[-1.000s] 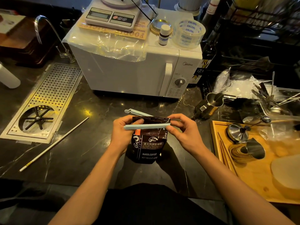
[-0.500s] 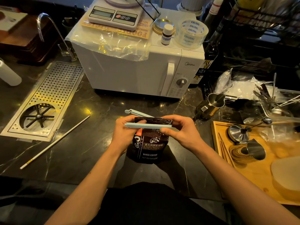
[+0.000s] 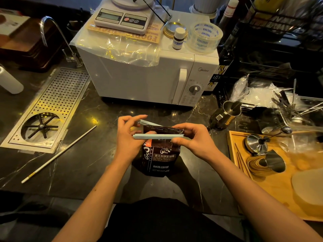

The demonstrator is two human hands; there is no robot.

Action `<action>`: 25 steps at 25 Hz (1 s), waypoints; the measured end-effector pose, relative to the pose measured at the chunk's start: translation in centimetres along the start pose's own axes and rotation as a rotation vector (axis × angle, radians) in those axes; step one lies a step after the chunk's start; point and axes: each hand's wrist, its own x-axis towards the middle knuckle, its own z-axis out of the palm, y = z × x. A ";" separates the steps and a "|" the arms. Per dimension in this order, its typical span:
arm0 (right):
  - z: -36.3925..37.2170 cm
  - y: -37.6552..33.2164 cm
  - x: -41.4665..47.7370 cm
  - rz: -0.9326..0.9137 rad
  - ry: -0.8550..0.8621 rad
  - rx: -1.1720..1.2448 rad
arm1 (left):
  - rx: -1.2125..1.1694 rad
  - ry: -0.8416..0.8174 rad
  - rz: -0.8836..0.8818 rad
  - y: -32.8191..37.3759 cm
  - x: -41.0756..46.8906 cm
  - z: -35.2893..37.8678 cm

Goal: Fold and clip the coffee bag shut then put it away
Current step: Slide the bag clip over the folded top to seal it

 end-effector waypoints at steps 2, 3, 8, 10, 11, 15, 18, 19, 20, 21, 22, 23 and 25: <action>0.0 -0.1 -0.1 0.015 -0.003 0.004 | 0.112 -0.050 0.027 0.4 0.4 -0.9; 0.0 -0.1 -0.2 0.020 -0.006 -0.001 | 0.142 -0.100 0.039 0.5 0.7 -1.5; 0.1 -0.3 0.0 0.021 0.010 -0.064 | 0.063 -0.396 -0.132 0.6 1.3 -5.6; 0.1 -0.3 0.1 0.021 0.020 -0.074 | -0.014 -0.400 -0.194 0.5 1.1 -6.1; 0.2 -0.3 0.1 0.024 0.021 -0.075 | -0.052 -0.379 -0.206 0.5 0.9 -5.9; 0.3 -0.1 -0.1 0.043 0.025 -0.081 | -0.114 -0.336 -0.226 0.6 0.4 -4.5; 0.4 -0.2 -0.2 0.028 0.039 -0.087 | -0.122 -0.286 -0.219 0.6 0.3 -4.3; 0.5 -0.2 -0.2 0.024 0.046 -0.092 | -0.109 -0.266 -0.214 0.7 0.3 -4.3; 0.7 -0.2 -0.2 0.022 0.056 -0.094 | -0.089 -0.245 -0.204 0.7 0.3 -4.2; 0.8 -0.1 -0.2 0.022 0.065 -0.093 | -0.068 -0.225 -0.192 0.8 0.3 -4.2; 0.9 -0.1 -0.1 0.024 0.073 -0.094 | -0.047 -0.207 -0.180 0.8 0.3 -4.1; 0.9 -0.1 -0.1 0.027 0.077 -0.096 | -0.028 -0.192 -0.169 0.8 0.3 -4.1; 1.0 0.0 0.0 0.028 0.080 -0.106 | 0.006 -0.166 -0.144 0.7 0.3 -4.1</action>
